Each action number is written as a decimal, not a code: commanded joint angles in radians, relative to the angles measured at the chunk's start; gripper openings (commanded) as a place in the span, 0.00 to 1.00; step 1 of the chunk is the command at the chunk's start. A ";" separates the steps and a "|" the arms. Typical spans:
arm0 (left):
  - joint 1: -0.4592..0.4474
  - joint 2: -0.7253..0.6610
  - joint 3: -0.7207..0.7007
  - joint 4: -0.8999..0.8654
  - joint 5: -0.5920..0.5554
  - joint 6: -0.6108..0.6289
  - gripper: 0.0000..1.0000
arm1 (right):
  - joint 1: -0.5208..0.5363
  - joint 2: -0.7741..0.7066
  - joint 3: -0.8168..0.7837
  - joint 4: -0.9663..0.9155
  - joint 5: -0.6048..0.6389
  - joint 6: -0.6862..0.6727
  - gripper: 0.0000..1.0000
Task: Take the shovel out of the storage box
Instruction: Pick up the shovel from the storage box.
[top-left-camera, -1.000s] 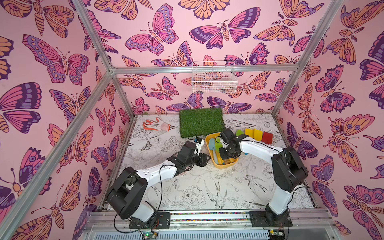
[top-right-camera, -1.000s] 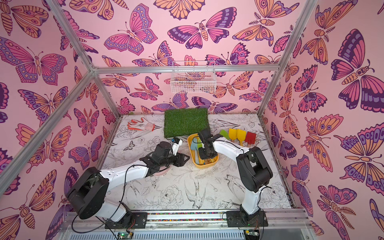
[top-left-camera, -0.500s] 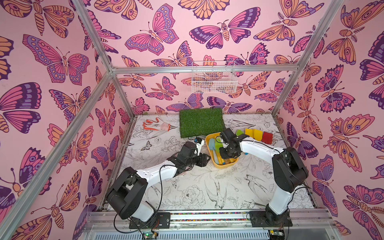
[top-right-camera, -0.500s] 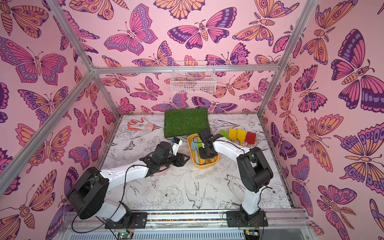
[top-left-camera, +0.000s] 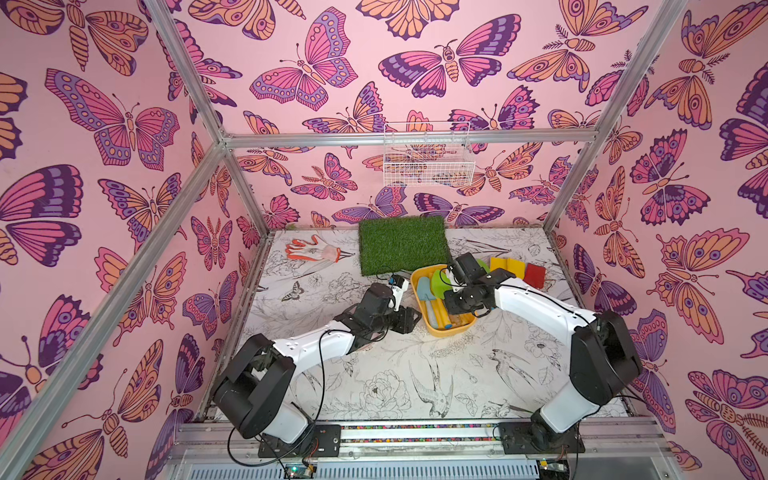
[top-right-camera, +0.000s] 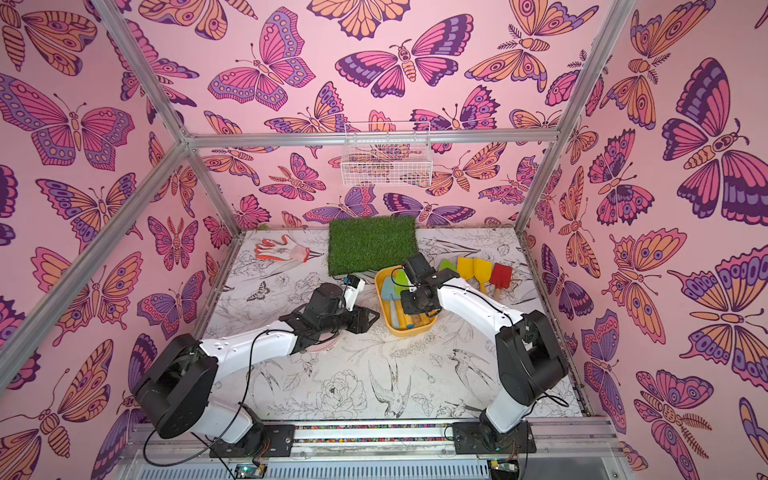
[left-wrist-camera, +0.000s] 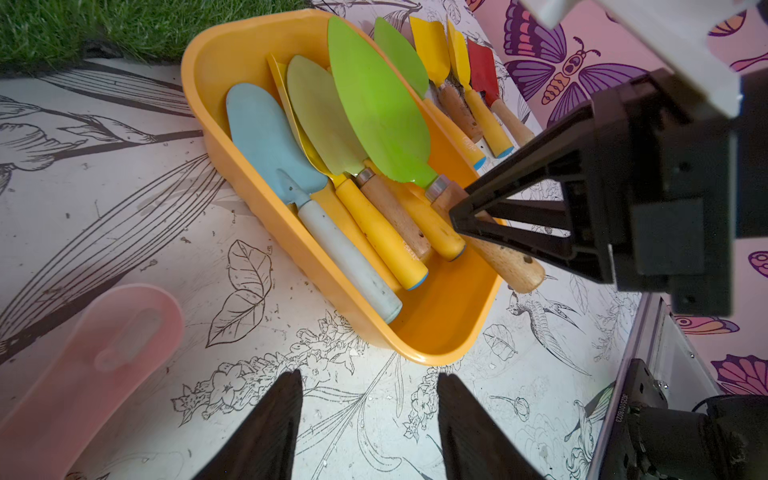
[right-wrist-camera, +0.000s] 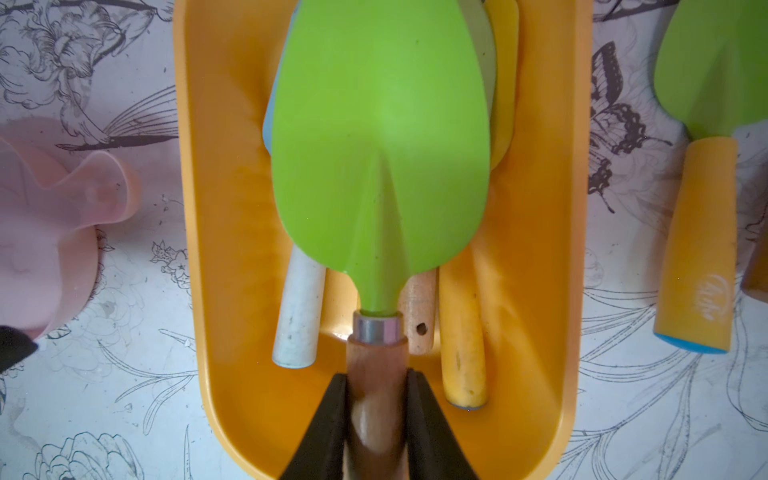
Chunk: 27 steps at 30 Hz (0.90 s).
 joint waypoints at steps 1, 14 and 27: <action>-0.007 -0.013 0.005 -0.002 0.001 0.019 0.57 | 0.006 -0.059 -0.021 0.001 0.011 0.003 0.10; -0.010 -0.005 0.006 -0.003 -0.007 0.026 0.58 | -0.046 -0.195 -0.097 0.003 0.018 0.038 0.09; -0.010 -0.032 -0.012 -0.003 -0.054 0.063 0.58 | -0.082 -0.343 -0.295 0.015 0.067 0.108 0.13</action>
